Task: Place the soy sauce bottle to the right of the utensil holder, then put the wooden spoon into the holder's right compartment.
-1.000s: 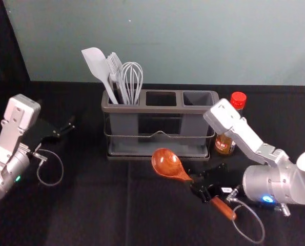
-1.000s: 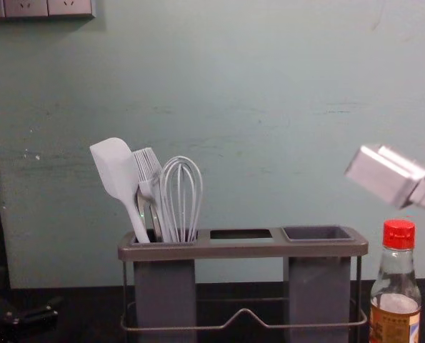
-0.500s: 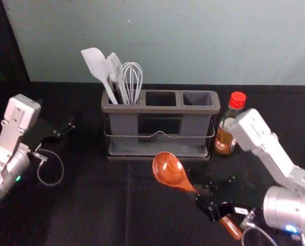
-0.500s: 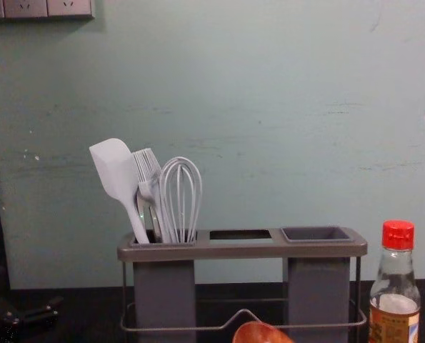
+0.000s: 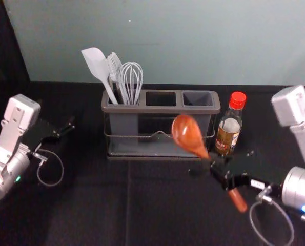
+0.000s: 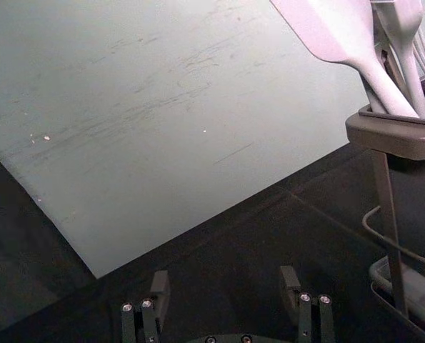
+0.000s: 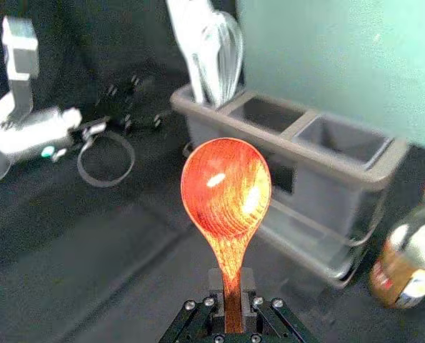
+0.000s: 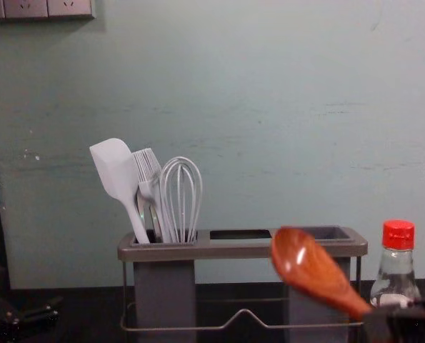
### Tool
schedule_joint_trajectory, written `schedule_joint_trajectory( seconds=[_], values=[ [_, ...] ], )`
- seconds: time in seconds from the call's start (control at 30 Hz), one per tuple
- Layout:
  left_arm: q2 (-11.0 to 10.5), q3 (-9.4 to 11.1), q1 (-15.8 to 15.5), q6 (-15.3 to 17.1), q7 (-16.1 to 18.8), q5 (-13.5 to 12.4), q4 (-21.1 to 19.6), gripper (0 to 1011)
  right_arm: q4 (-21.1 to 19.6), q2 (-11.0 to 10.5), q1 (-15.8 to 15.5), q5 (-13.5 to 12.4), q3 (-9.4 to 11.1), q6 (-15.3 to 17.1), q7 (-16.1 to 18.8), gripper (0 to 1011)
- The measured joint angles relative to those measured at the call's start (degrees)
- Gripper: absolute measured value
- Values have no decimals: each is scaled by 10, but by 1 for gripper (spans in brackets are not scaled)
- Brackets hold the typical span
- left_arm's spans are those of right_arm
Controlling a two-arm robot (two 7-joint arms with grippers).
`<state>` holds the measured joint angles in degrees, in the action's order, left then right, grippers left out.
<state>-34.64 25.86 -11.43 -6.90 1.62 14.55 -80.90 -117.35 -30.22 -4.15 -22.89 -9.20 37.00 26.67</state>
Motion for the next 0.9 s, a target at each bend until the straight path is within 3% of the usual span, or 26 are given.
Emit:
schedule_joint_trajectory(
  seconds=[0.33, 0.57, 0.9],
  values=[
    [0, 0, 0, 0, 0, 0, 0, 1005, 24, 16, 17, -20, 14, -62, -8, 137],
    [0, 0, 0, 0, 0, 0, 0, 1005, 36, 26, 21, -32, 16, -127, -9, 137],
    [0, 0, 0, 0, 0, 0, 0, 1005, 67, 39, 45, -35, 6, -213, -8, 137]
  ],
)
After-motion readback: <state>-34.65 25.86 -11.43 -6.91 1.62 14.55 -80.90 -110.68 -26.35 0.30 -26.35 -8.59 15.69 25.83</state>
